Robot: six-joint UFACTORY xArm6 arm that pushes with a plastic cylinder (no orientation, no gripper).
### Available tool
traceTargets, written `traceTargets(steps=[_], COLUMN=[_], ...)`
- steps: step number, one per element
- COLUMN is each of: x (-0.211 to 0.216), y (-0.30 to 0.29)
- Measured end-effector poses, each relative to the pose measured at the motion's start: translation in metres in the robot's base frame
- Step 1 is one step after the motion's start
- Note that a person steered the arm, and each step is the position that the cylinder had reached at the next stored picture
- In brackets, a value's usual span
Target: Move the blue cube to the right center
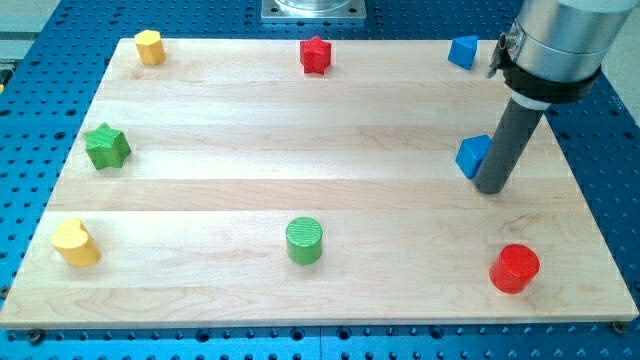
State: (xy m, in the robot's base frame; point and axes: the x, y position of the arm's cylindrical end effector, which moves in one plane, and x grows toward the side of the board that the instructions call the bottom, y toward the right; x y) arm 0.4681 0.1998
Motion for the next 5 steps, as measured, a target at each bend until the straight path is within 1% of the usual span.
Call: traceTargets(steps=[1,2,3,4,5], x=[-0.016,-0.034,-0.015,-0.029,-0.072], y=[-0.035,0.021,0.010,0.070,0.094])
